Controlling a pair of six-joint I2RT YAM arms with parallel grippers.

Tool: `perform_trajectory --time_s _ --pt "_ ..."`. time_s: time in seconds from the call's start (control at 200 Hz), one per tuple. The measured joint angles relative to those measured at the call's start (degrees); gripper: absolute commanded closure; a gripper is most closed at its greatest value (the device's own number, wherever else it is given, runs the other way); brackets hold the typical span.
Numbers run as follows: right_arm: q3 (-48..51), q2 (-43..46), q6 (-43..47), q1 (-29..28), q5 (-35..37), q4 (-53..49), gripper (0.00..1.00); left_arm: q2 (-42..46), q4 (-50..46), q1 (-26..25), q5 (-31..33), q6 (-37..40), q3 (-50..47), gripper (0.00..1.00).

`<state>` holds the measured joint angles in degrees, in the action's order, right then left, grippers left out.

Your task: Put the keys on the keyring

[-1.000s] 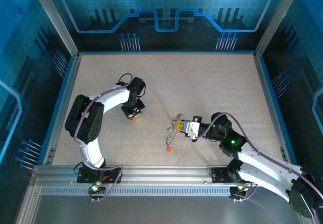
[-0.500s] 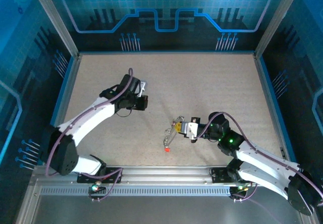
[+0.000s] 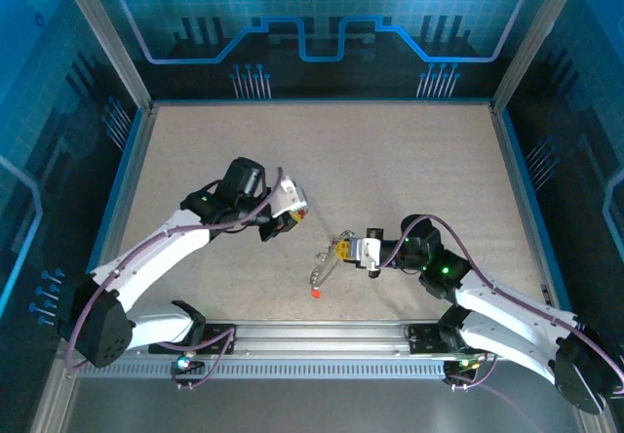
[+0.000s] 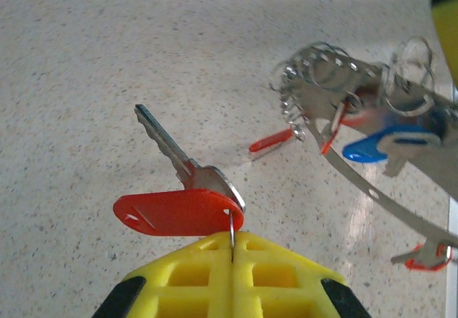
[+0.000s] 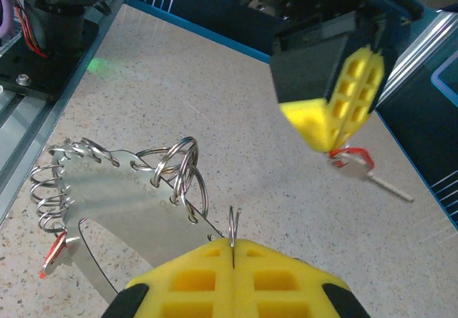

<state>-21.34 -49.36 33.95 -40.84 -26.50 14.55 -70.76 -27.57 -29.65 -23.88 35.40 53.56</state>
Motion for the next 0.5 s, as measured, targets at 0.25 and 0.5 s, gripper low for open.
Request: perform_trajectory --time_s 0.25,0.5 --pt "-0.4 0.1 0.1 0.0 -2.4 -0.9 1.0 4.4 -0.4 -1.4 -3.0 16.5 -4.9 1.0" --pt "-1.0 -1.1 1.1 -0.5 -2.2 -2.1 1.0 5.2 -0.7 -6.0 2.8 31.4 -5.1 1.0"
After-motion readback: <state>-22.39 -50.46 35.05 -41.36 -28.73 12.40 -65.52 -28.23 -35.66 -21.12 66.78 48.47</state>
